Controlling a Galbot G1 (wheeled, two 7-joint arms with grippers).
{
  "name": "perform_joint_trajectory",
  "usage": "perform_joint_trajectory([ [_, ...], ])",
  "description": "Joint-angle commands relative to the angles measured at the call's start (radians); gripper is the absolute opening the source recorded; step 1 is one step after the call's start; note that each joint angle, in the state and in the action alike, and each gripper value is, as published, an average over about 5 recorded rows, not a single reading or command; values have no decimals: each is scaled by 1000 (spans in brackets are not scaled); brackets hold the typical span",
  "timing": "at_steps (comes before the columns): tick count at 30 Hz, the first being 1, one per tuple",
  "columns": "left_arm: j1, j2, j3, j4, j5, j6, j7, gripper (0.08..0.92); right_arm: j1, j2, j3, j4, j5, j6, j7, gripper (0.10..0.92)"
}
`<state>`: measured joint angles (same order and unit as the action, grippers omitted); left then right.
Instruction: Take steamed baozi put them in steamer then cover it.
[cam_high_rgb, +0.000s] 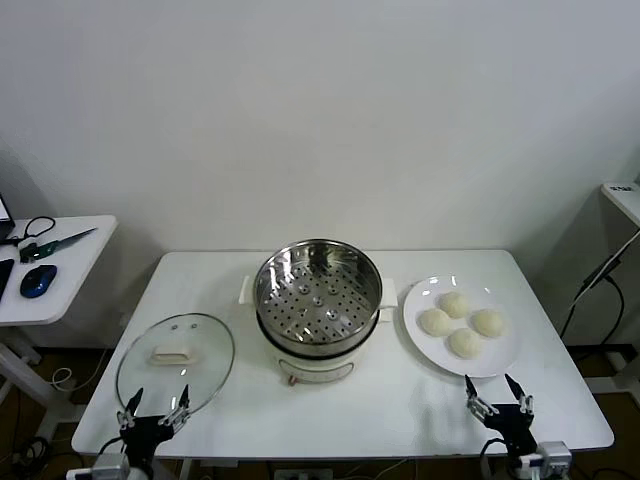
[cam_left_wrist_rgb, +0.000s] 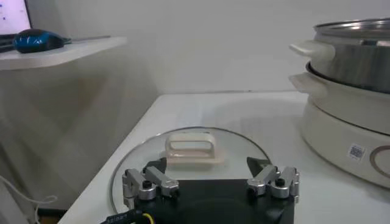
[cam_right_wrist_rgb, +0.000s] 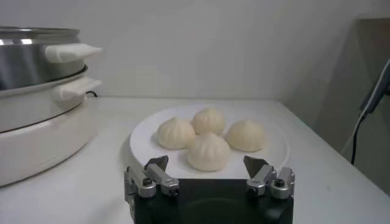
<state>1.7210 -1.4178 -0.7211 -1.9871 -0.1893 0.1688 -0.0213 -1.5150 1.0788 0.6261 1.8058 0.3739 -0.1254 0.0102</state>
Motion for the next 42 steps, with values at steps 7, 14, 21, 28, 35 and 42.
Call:
perform_joint_trajectory([
  [7,-8,5,11,3,-3,-7,-1,823,540,-357,-144,-247,-30,-176,-243,823],
  [14,-7,4,12,2,-1,-26,-4,823,1054,-664,-663,-495,-198,-76,-740,823],
  [21,-7,8,13,14,-1,-36,-3,823,1545,-689,-1208,-654,-383,195,-1140,823],
  [28,-8,8,13,18,-2,-37,-5,823,1925,-563,-1657,-798,-396,239,-1285,823],
  [35,-14,9,13,24,-3,-36,-5,823,1982,-413,-1863,-857,-247,161,-1273,823],
  [42,-16,13,-1,26,-8,-34,-5,823,1845,-276,-1778,-982,-257,117,-1210,823],
])
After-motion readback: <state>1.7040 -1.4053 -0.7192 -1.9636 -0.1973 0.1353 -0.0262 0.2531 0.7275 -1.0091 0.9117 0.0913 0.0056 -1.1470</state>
